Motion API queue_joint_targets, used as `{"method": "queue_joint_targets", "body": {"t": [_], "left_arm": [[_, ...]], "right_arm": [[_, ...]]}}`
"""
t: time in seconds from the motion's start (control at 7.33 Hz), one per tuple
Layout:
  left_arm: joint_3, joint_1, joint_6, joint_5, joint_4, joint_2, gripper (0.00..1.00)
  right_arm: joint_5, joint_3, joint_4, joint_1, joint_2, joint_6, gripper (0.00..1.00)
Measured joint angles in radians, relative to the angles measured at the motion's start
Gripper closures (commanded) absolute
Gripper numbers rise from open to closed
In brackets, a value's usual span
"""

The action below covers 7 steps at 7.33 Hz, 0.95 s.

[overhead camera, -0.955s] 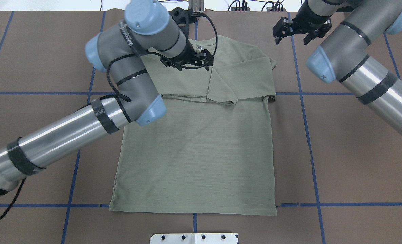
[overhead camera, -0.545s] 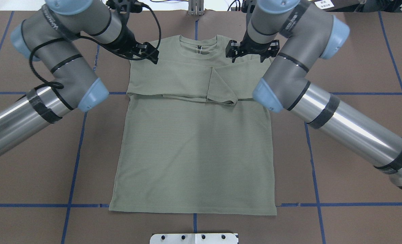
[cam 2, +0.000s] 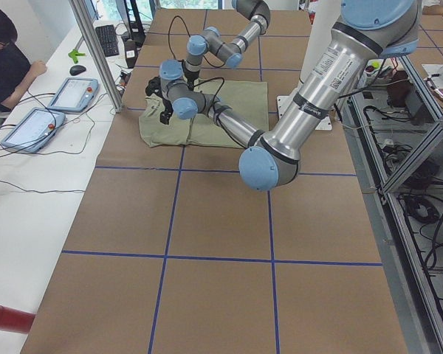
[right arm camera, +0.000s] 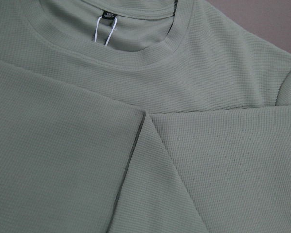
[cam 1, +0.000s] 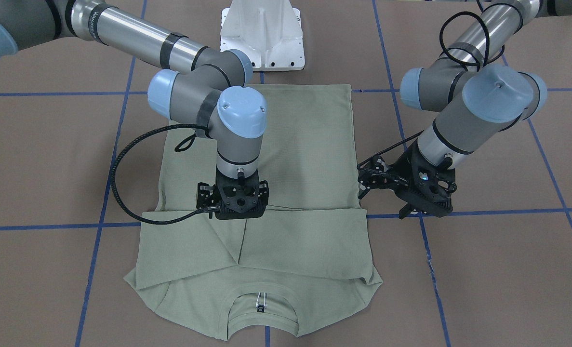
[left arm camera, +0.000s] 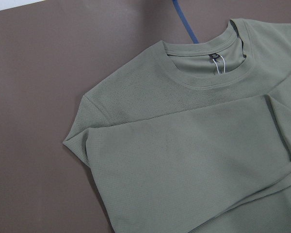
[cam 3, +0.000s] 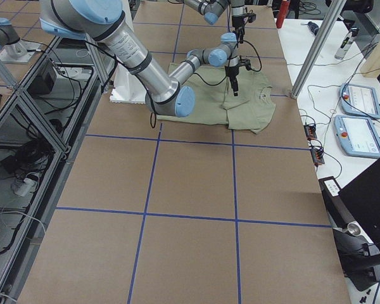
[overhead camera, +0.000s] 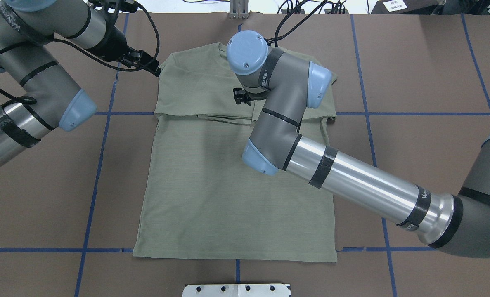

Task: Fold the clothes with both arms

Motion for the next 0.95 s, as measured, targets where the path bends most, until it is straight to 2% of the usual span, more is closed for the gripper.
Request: {"method": "queue_joint_targets", "body": {"t": [0.27,0.95], "left_arm": [[-0.001,-0.002,0.001,-0.003,0.000,0.003,0.00],[0.001,-0.002,0.000,-0.004,-0.005,0.003,0.00]], "right_arm": [[-0.017,-0.015,0.002,-0.016,0.001,-0.041,0.40],[-0.036,-0.033,0.042,-0.048,0.000,-0.030,0.41]]}}
